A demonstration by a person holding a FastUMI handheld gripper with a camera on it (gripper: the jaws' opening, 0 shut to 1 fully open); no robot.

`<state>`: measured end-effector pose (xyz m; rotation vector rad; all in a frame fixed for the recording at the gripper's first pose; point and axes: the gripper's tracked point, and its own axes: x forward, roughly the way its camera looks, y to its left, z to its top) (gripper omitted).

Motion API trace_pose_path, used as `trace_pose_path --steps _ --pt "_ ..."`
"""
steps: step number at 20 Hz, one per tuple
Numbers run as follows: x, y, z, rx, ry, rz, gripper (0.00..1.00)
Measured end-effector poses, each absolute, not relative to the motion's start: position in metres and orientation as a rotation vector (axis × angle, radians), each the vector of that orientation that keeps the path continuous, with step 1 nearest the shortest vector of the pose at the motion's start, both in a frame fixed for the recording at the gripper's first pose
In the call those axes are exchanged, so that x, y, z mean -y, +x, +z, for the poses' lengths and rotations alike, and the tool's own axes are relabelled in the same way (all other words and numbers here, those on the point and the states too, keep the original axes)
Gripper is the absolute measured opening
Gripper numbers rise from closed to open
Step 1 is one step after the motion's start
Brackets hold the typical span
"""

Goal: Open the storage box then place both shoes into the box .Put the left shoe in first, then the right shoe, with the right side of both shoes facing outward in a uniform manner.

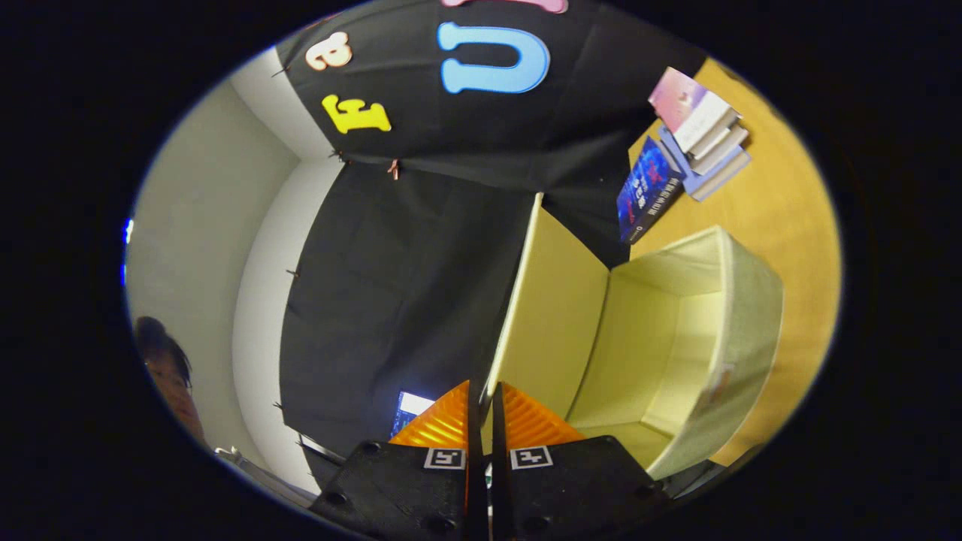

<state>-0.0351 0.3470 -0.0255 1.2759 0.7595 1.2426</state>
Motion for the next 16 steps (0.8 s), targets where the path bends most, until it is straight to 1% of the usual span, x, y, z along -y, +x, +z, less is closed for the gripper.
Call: trace_pose_path --steps 3,6,9,12,16 --pt "-0.393 -0.038 0.002 -0.753 1.13 1.28 0.07" --pt "-0.438 -0.043 0.008 -0.782 1.08 1.291 0.08" --pt "-0.473 -0.046 -0.001 -0.811 1.021 1.275 0.15" --pt "-0.492 -0.049 -0.012 -0.813 0.951 1.262 0.34" --pt "-0.485 -0.047 -0.03 -0.816 0.868 1.214 0.78"
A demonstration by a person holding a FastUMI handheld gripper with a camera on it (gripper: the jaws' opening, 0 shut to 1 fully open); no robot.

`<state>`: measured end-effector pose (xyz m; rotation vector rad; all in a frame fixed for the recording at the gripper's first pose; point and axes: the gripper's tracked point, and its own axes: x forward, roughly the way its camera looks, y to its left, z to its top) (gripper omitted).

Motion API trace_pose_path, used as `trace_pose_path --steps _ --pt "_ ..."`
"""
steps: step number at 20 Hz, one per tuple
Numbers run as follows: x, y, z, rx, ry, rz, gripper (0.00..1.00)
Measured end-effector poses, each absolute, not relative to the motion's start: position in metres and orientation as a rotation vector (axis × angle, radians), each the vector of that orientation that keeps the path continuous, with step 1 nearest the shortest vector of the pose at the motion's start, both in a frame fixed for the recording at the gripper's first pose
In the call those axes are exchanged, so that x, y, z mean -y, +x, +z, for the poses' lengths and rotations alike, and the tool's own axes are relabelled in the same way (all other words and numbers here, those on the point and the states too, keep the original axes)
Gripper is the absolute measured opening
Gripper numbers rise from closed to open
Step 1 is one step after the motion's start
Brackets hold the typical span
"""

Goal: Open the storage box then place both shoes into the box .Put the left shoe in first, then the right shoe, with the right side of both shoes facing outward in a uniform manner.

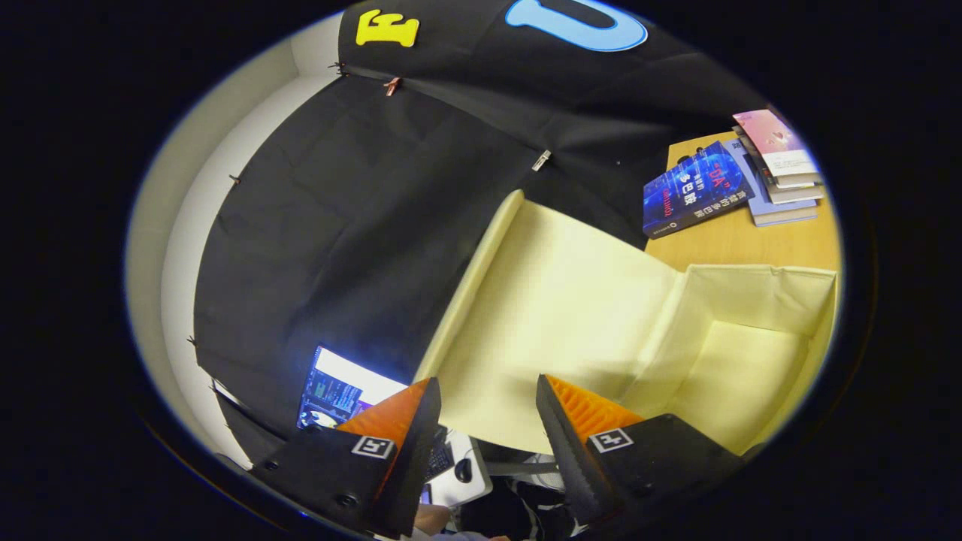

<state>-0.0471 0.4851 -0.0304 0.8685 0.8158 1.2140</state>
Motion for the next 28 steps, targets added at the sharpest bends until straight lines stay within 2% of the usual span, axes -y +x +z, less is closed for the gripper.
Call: trace_pose_path --steps 3,5,10,20,23,28 --pt "-0.452 -0.038 -0.037 -0.786 0.844 1.16 0.79" --pt "-0.415 -0.027 -0.05 -0.769 0.816 1.085 0.84" --pt "-0.294 -0.001 -0.115 -0.756 0.652 0.801 0.9" --pt "-0.116 -0.031 -0.284 -1.001 0.412 0.316 0.91" --pt "-0.106 -0.038 -0.324 -1.067 0.396 0.264 0.92" --pt "-0.128 -0.044 -0.362 -1.174 0.417 0.266 0.89"
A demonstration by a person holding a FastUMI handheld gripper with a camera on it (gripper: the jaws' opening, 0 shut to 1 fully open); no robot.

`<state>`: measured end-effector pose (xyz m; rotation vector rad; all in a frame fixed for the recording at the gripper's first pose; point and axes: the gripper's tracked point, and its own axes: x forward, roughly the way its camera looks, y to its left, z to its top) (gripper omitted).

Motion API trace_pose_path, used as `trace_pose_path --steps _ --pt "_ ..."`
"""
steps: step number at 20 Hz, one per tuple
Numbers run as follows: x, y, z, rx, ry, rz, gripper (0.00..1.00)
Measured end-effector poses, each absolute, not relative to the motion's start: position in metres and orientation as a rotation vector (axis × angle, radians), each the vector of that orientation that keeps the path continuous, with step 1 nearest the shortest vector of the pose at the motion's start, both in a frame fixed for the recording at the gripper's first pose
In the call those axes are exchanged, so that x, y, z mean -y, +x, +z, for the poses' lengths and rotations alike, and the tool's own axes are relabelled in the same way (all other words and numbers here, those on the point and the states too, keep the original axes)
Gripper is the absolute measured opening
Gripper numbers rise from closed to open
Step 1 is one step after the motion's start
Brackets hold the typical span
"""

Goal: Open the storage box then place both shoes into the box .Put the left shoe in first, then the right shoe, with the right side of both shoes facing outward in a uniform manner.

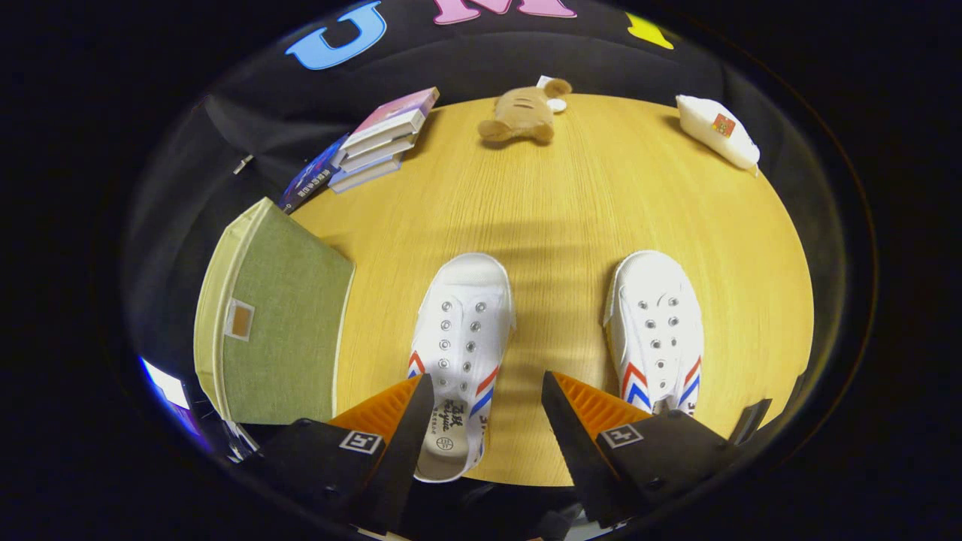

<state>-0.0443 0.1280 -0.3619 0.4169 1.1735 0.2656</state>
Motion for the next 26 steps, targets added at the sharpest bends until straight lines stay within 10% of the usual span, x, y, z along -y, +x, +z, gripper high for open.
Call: trace_pose_path --steps 7,9,10,11,26 --pt "-0.154 -0.035 -0.391 -1.271 0.455 0.271 0.73" --pt "-0.139 -0.036 -0.395 -1.289 0.436 0.23 0.55" --pt "-0.136 -0.04 -0.393 -1.314 0.478 0.211 0.24" --pt "-0.141 -0.037 -0.394 -1.312 0.53 0.182 0.16" --pt "-0.195 -0.003 -0.179 -1.137 0.86 0.333 0.1"
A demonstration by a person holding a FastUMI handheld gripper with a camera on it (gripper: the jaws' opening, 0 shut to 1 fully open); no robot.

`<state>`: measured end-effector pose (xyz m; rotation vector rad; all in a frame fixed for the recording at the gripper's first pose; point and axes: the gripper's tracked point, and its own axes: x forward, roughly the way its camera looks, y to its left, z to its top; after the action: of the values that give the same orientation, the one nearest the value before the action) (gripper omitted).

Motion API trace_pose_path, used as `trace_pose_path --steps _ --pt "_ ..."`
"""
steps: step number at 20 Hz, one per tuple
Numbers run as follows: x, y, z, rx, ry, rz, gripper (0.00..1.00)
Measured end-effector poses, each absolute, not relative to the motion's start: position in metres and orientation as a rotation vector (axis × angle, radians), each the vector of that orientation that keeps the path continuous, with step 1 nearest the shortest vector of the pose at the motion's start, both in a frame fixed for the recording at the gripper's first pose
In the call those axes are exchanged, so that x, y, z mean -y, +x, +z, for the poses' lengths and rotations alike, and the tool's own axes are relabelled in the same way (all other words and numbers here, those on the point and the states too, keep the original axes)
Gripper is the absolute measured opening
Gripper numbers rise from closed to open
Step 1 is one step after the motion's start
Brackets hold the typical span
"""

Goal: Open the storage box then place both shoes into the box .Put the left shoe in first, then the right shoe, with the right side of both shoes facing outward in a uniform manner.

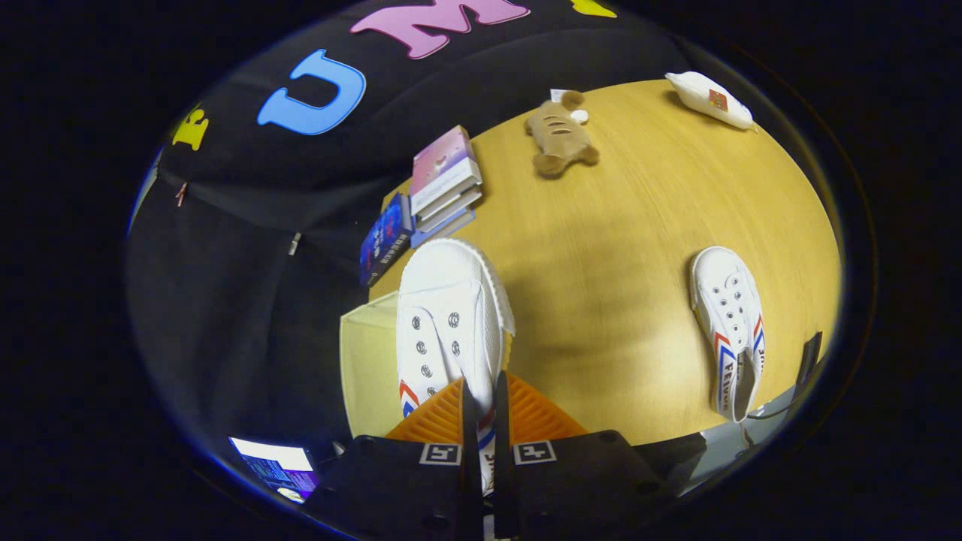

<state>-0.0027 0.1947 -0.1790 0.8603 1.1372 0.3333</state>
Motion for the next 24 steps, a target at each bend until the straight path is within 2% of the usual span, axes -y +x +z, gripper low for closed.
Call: trace_pose_path --steps 6,12,24 --pt "-0.288 0.004 -0.131 -1.153 0.868 0.418 0.1" --pt "-0.378 -0.02 -0.166 -1.288 0.753 0.415 0.1" --pt "-0.426 -0.011 -0.213 -1.351 0.712 0.344 0.11"
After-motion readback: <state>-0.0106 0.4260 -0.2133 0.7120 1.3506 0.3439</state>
